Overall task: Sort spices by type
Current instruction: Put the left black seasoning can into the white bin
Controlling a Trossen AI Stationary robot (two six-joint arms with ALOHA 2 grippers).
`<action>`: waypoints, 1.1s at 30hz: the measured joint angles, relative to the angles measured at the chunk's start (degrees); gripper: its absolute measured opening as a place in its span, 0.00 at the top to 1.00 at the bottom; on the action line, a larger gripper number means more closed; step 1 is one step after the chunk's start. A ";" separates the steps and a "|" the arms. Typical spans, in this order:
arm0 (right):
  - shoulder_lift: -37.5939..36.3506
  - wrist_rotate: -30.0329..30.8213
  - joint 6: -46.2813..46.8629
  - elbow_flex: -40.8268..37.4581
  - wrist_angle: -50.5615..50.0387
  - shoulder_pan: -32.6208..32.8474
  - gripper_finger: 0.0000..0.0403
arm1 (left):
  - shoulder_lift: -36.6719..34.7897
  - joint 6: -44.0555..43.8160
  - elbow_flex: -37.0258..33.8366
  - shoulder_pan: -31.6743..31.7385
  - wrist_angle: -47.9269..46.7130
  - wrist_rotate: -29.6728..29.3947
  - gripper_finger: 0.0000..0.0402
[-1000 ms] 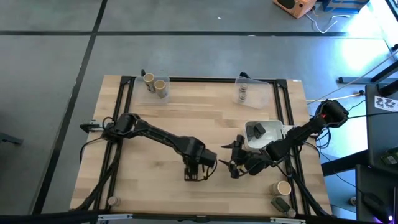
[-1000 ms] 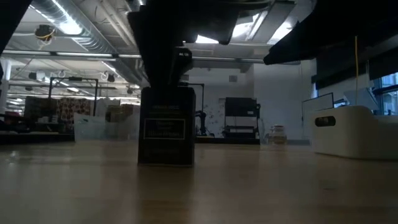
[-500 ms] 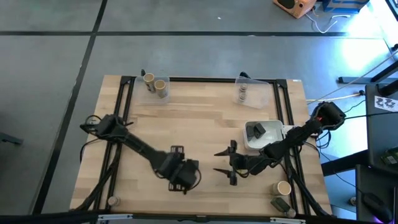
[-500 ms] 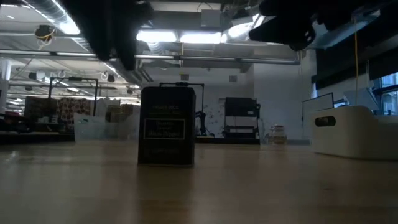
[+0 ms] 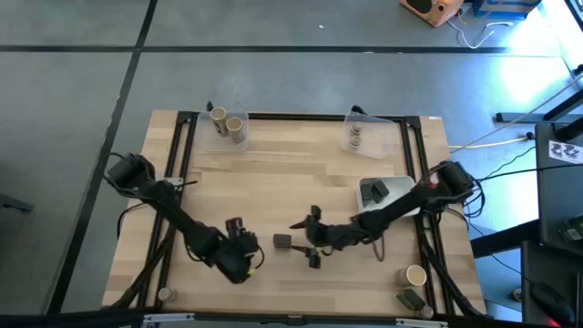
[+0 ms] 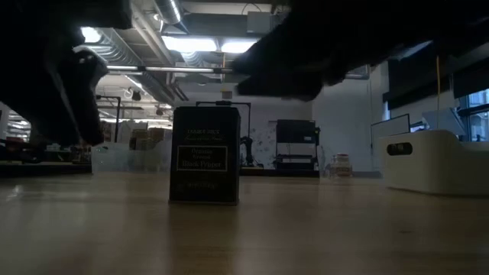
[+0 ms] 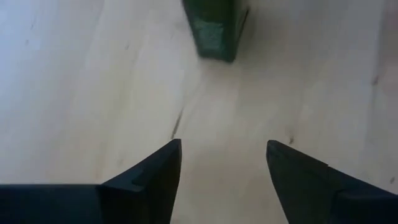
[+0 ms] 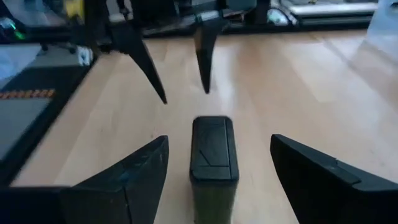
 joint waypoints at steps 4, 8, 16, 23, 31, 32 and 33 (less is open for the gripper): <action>4.69 -0.53 -0.04 4.76 -2.30 -1.11 0.30 | -1.29 0.85 -7.20 -1.71 12.90 -3.70 0.49; 8.39 -0.32 -0.04 8.88 -6.61 -1.70 0.30 | -1.38 1.77 -12.13 -3.15 23.53 -7.13 0.51; 12.00 -2.03 -0.26 11.47 -7.63 -1.68 0.32 | -1.38 3.14 -16.78 -3.65 34.58 -10.85 0.51; 11.84 -2.00 -0.17 11.48 -7.60 -1.68 0.61 | -1.38 4.83 -17.07 -3.62 36.92 -14.16 0.51; 6.48 3.73 -0.61 11.43 -16.75 0.25 0.70 | -1.38 4.59 -17.02 -3.62 36.86 -14.21 0.51; 5.25 5.21 -0.67 11.46 -18.58 0.76 0.70 | -1.38 4.58 -17.02 -3.62 36.97 -14.21 0.51; 3.67 7.08 -0.73 11.43 -21.29 1.40 0.70 | -1.38 4.52 -17.02 -3.61 37.02 -14.23 0.51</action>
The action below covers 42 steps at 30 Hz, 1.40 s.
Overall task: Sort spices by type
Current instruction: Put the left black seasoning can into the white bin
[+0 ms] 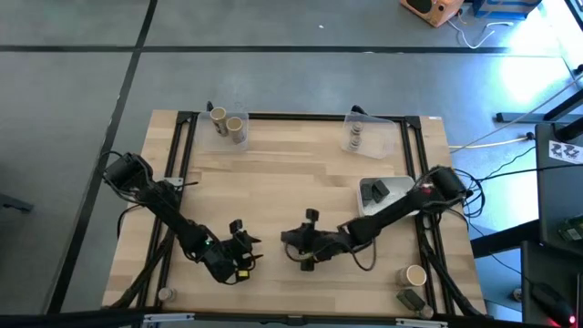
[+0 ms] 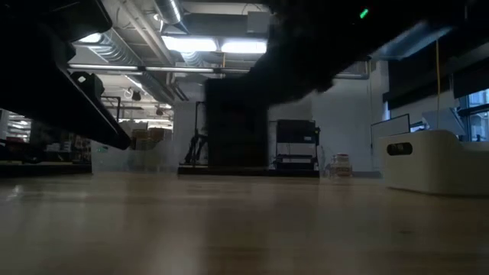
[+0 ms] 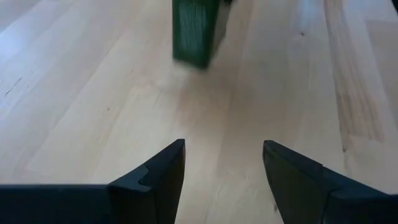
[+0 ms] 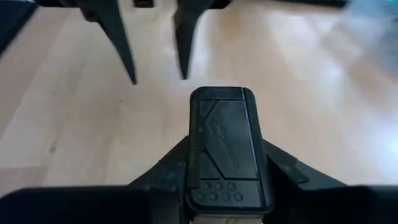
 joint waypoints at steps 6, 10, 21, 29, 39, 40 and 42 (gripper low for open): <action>-9.17 12.87 4.44 0.02 -15.15 3.45 0.70 | 0.00 -0.03 0.00 0.39 0.12 -0.20 0.51; -14.65 21.24 12.31 0.02 -28.53 5.13 0.70 | 0.02 -0.26 0.00 0.39 0.09 -0.22 0.51; -22.89 27.91 57.77 0.00 -75.64 10.82 0.70 | 0.04 -0.82 0.00 0.39 0.11 -0.22 0.51; -22.90 23.19 81.76 -1.72 -90.97 17.18 0.70 | 0.04 -1.37 0.00 0.54 0.09 -1.47 0.51; -22.87 15.57 97.17 -9.95 -94.18 19.89 0.70 | 0.04 -1.83 0.00 1.94 0.10 -1.66 0.51; -22.87 15.29 98.43 -10.90 -93.95 19.89 0.70 | 0.05 -2.11 0.00 2.01 0.11 -1.66 0.51; -22.87 14.88 100.37 -12.70 -93.55 19.89 0.70 | 0.07 -2.35 0.00 2.24 0.11 -1.66 0.51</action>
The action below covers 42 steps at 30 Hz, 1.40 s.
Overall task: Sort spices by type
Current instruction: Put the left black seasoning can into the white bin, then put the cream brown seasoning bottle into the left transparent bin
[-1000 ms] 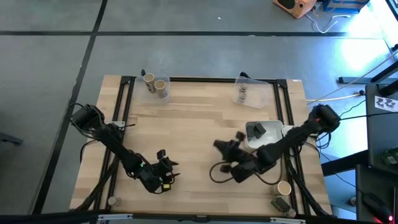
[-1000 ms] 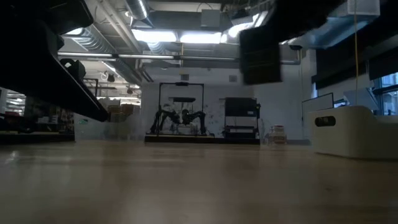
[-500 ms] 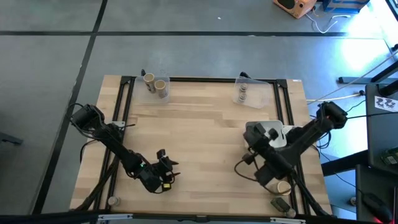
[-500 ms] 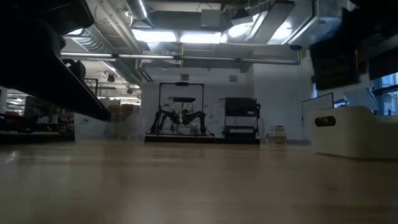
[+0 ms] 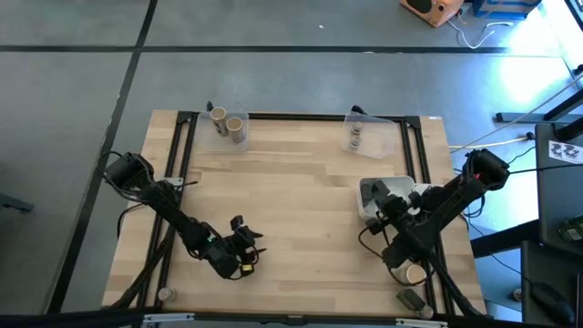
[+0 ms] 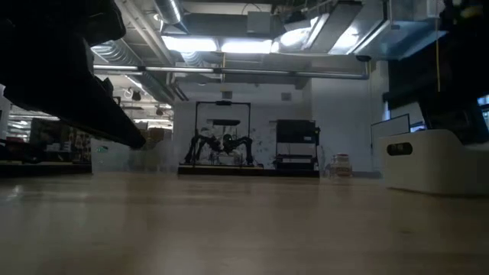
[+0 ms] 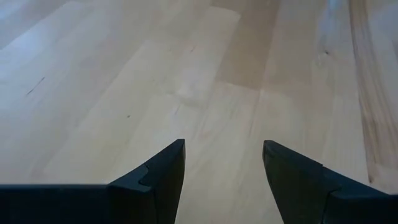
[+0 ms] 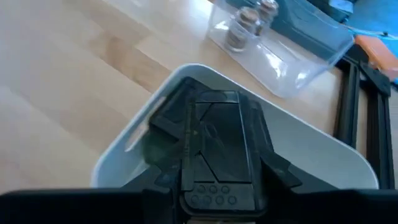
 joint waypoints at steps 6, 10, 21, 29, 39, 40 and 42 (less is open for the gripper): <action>0.02 0.11 3.02 -6.31 9.06 -0.04 0.68 | 0.00 -0.25 0.00 0.09 0.00 0.00 0.51; 0.02 0.47 3.03 -9.23 14.64 -0.04 0.68 | 0.00 -0.26 0.00 0.31 0.00 0.00 0.51; 0.04 -1.07 2.38 -10.64 17.26 -0.04 0.51 | 0.00 -0.26 0.00 1.44 0.00 0.00 0.51; 0.09 -8.20 -3.81 -0.21 2.77 -0.03 0.27 | 0.00 -0.54 0.00 1.42 0.02 0.00 0.51; 0.09 -12.59 -20.58 19.75 -5.61 -0.04 0.21 | 0.00 -1.77 0.02 1.42 0.02 0.00 0.51; 0.09 -13.22 -21.55 21.09 -5.39 -0.04 0.21 | 0.00 -1.77 0.02 1.42 0.02 0.00 0.51; 0.09 -14.61 -23.13 23.35 -4.77 -0.04 0.21 | 0.00 -1.75 0.02 1.42 0.02 0.00 0.51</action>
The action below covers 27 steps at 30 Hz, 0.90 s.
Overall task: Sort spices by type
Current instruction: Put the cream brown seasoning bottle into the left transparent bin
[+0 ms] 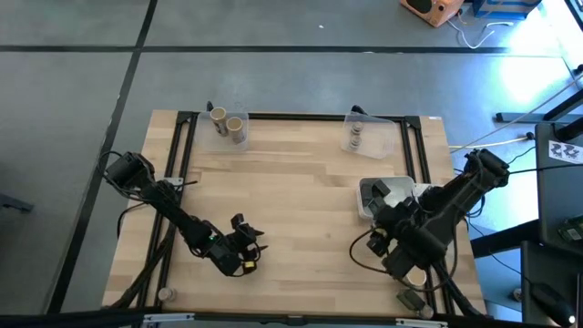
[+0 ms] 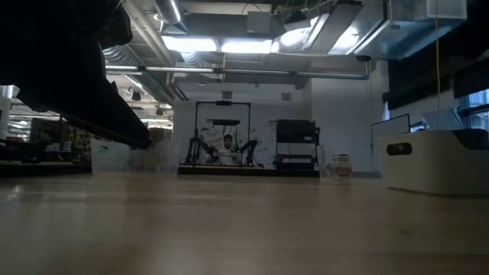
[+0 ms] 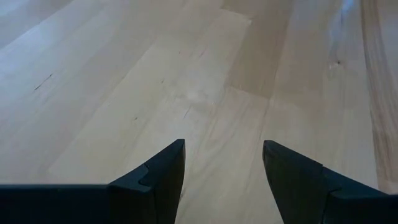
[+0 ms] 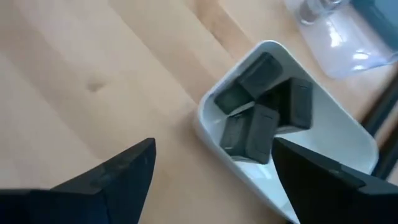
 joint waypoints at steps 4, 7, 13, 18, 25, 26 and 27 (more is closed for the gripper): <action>-0.02 2.21 -0.83 1.40 0.58 0.00 0.20 | 0.00 0.15 0.00 0.00 0.02 0.00 0.51; -0.02 4.96 -2.32 1.40 1.74 -0.48 0.20 | 0.00 0.20 0.00 0.00 0.08 0.00 0.51; -0.02 1.08 -7.41 1.40 6.83 -1.27 0.16 | 0.00 -1.51 0.00 0.00 0.22 0.01 0.51; -0.02 -9.47 -11.30 1.42 14.57 -1.08 0.02 | 0.00 0.11 0.00 -0.09 3.23 0.22 0.51; 0.06 -22.58 -12.80 0.79 23.11 0.13 0.08 | 0.00 2.65 0.02 -0.09 6.05 0.68 0.51; 0.28 -23.73 -12.12 0.81 23.86 0.53 0.08 | 0.00 2.67 0.02 -0.09 6.10 0.68 0.51; 0.45 -24.60 -11.44 0.81 24.27 0.99 0.07 | 0.00 2.67 0.02 -0.09 6.12 0.68 0.51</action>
